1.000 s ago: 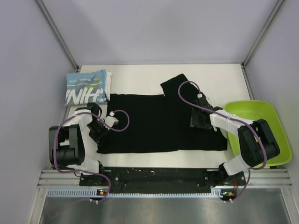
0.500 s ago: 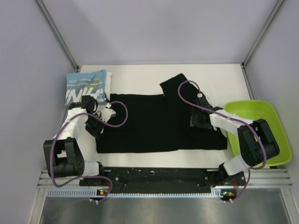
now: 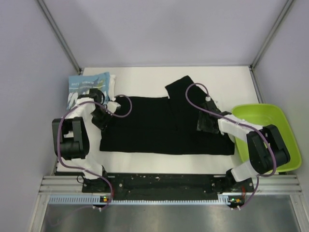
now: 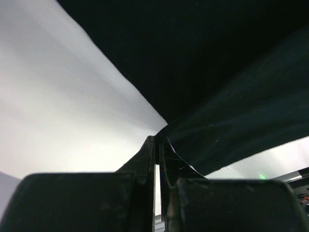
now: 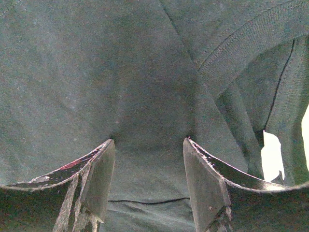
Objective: Fold and stack the t-shirts
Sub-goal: Fold the flattened tshirt in 1/3 of the way
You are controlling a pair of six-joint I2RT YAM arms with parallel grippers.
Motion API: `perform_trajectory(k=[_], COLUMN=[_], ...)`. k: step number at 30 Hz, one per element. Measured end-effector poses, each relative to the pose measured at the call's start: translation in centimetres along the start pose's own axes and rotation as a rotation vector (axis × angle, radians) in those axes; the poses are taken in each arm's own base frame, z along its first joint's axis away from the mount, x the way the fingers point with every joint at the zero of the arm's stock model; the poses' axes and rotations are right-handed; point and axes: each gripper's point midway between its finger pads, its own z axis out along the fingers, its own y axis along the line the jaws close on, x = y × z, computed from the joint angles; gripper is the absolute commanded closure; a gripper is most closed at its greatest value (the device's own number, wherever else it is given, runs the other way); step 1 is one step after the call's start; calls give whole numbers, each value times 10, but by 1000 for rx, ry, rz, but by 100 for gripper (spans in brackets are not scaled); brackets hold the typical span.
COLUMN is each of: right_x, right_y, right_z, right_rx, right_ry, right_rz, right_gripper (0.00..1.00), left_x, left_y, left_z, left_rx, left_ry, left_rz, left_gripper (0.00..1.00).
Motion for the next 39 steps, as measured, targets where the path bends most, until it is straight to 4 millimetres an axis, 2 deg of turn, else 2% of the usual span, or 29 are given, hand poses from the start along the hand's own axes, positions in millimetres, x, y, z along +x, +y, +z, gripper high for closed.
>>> perform_trajectory(k=[1,2,4,6,7,9,12,15,17,20,22,23,26,28,30,32,33,36,39], right_x=[0,0,0,-1,-2,-4,-13,-28,-33,-28,-19,-15,1,8,18,30,38,58,84], right_y=[0,0,1,-1,-2,-6,-12,-15,-15,-13,-16,-20,-38,-42,-40,-37,-35,-37,-50], right_z=[0,-1,-2,-6,-8,-15,-31,-54,-66,-83,-90,-92,-98,-99,-97,-91,-87,-73,-56], right_rx=[-2,-5,-11,-13,-10,1,16,12,-1,-51,-86,-87,-57,-47,-55,-60,-53,-2,98], right_ry=[-2,-1,-1,-4,-9,-22,-49,-106,-127,-133,-126,-123,-98,-88,-62,-15,21,111,191], right_rz=[1,0,0,-13,-19,-34,-46,-23,7,89,173,213,362,430,503,566,596,665,761], right_gripper=[42,41,42,42,42,42,42,40,29,16,8,1,1,2,13,26,29,29,30], left_x=[3,7,17,25,27,25,18,10,1,-12,-9,-3,31,52,64,66,65,64,64], left_y=[1,1,0,0,2,9,20,25,24,10,-10,-20,-58,-74,-84,-88,-90,-92,-89], left_z=[7,14,26,32,32,32,29,12,-9,-46,-59,-57,-31,-13,1,9,14,25,33], left_rx=[6,11,11,-4,-20,-56,-110,-163,-191,-221,-220,-206,-112,-45,-3,7,9,-5,-35], left_ry=[23,45,83,112,122,114,88,31,-41,-174,-237,-242,-199,-150,-127,-127,-131,-140,-142], left_rz=[-7,-12,-19,-23,-30,-37,-46,-49,-35,38,116,143,231,252,274,303,327,371,383], left_gripper=[94,83,70,61,54,46,43,46,51,53,44,39,29,27,26,26,26,27,28])
